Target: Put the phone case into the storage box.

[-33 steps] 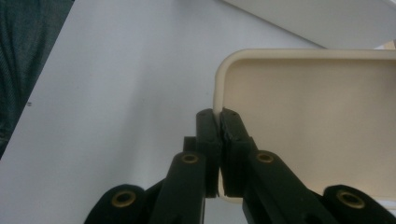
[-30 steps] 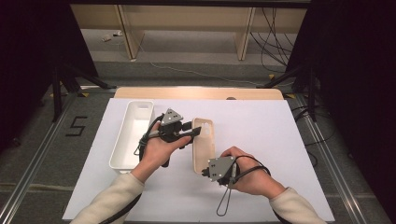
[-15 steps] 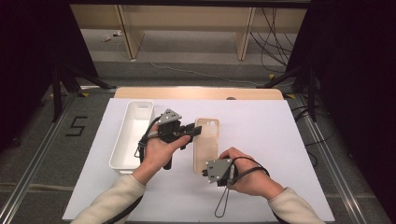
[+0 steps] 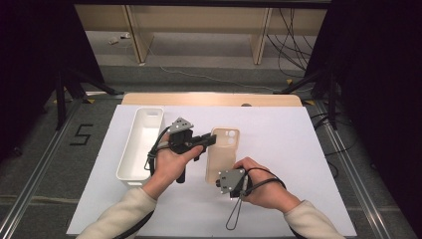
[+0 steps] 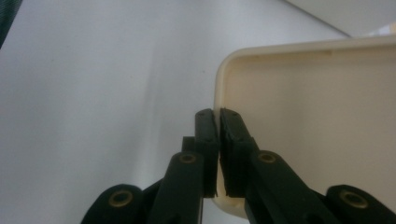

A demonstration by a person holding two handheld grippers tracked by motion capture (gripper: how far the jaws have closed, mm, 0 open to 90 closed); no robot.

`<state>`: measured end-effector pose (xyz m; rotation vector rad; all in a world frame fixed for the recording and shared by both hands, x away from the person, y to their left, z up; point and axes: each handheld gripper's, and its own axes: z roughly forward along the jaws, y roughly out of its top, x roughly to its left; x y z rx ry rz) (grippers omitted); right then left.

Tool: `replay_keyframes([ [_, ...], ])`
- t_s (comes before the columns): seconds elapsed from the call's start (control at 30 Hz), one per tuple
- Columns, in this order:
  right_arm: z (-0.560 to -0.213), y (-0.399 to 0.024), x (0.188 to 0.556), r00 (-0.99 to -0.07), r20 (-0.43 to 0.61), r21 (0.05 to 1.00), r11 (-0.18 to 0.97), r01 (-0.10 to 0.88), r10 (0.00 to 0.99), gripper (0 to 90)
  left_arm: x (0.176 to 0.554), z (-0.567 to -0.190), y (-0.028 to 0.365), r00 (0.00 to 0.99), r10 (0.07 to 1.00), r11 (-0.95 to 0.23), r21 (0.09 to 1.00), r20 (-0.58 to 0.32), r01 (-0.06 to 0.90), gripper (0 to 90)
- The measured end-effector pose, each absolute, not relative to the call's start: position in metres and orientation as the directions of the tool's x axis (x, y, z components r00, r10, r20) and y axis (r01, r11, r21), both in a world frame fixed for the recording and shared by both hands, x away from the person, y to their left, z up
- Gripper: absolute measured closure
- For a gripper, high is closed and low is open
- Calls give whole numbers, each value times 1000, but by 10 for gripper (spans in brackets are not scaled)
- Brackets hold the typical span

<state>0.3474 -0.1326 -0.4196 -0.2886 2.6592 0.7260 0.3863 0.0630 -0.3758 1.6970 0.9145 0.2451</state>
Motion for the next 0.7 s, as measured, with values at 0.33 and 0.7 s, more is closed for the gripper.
replay_keyframes([
  [0.33, -412, -139, 351, -938, -347, 560, 805, -195, 15, 611, 385, -369, 69, 675, 714, -92, 930, -188, 356, 824],
  [0.7, -412, -150, 355, -958, -239, 691, 721, -53, 159, 327, 386, -365, 80, 662, 732, -89, 941, -160, 327, 821],
])
